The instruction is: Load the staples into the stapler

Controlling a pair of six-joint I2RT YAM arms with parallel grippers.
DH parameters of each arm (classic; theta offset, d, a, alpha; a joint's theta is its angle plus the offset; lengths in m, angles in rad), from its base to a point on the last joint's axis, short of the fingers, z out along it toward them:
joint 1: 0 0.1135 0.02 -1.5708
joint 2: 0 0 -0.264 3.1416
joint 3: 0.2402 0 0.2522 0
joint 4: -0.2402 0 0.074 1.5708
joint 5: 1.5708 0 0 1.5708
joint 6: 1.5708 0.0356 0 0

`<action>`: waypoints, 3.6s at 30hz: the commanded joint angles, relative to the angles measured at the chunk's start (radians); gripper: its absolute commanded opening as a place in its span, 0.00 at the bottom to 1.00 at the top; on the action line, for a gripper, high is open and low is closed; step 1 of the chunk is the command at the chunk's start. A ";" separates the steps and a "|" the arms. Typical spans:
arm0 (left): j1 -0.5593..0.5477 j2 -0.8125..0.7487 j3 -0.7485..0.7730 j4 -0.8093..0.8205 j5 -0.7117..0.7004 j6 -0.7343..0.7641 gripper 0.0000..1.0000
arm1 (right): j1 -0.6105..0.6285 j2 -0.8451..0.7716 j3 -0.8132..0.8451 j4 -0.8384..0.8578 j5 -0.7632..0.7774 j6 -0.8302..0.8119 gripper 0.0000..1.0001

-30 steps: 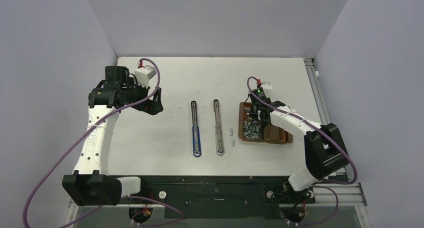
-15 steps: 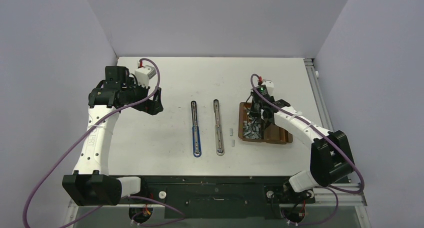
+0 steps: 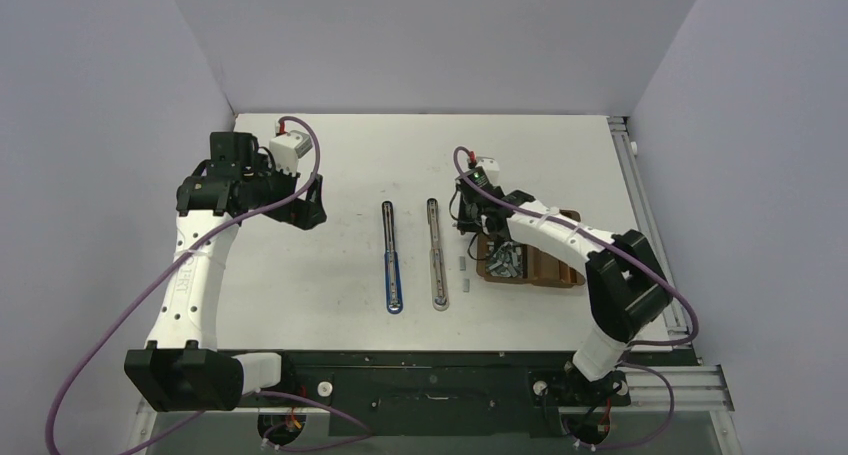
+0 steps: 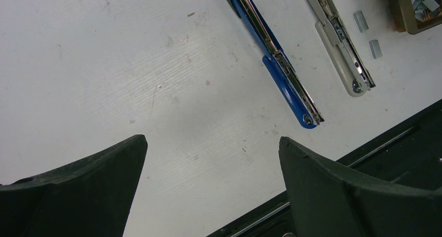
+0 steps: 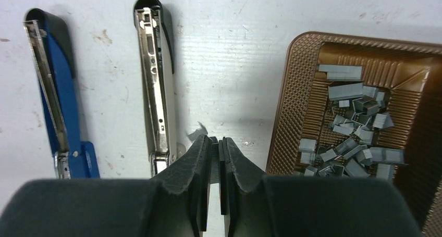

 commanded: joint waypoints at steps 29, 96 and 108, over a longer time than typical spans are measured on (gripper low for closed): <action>0.000 -0.019 -0.014 0.037 0.009 0.005 0.96 | -0.094 -0.056 -0.165 0.018 0.111 -0.085 0.09; 0.000 -0.007 0.003 0.025 0.002 0.016 0.96 | 0.076 0.093 -0.137 0.044 0.242 0.009 0.37; 0.001 0.000 0.017 0.021 0.003 0.016 0.96 | 0.077 0.079 -0.173 0.073 0.240 0.013 0.31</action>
